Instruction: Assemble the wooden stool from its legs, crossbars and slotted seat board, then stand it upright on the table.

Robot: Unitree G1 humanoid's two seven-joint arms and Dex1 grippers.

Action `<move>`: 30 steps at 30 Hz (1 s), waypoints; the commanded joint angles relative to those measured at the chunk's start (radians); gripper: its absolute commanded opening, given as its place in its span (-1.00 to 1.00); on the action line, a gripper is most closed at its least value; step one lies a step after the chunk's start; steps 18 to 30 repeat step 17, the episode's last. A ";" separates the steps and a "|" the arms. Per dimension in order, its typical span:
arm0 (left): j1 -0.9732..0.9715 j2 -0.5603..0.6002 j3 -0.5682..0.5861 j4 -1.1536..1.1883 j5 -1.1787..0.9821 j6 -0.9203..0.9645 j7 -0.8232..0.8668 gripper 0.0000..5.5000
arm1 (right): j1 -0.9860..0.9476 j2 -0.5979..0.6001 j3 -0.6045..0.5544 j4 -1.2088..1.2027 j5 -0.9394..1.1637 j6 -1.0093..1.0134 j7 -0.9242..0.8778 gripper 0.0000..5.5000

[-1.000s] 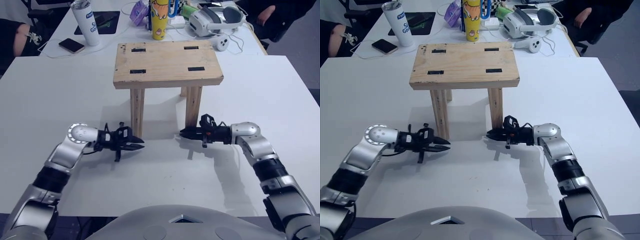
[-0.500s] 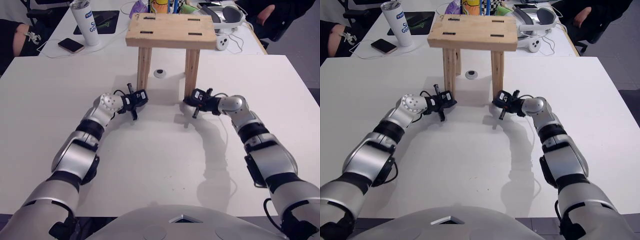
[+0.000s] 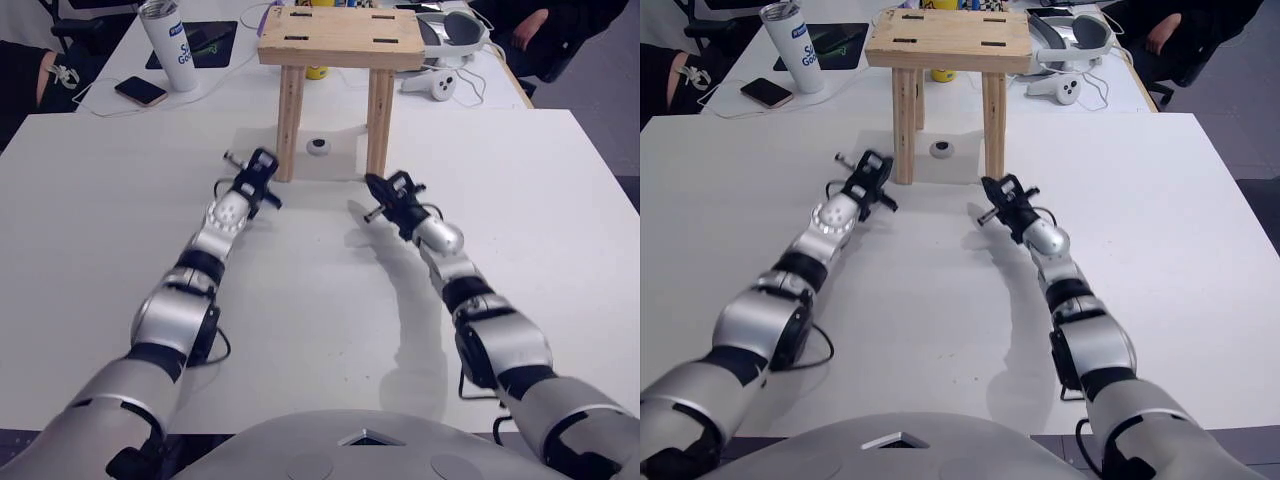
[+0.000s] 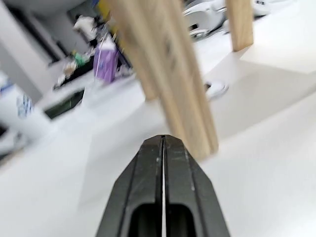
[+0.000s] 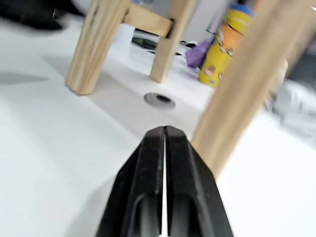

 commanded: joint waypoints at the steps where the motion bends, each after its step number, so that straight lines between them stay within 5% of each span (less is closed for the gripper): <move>1: 0.385 -0.018 0.124 -0.447 -0.147 0.059 0.024 -0.99 | 0.277 0.005 -0.149 -0.381 0.193 0.219 -0.054 -1.00; 10: 0.407 -0.084 0.127 -0.593 -0.017 0.174 0.246 -0.99 | 0.267 -0.013 -0.138 -0.522 0.072 0.623 -0.337 -1.00; 30: 0.362 -0.101 0.129 -0.567 -0.044 0.182 0.197 -0.99 | 0.219 -0.006 -0.155 -0.495 0.043 0.607 -0.334 -1.00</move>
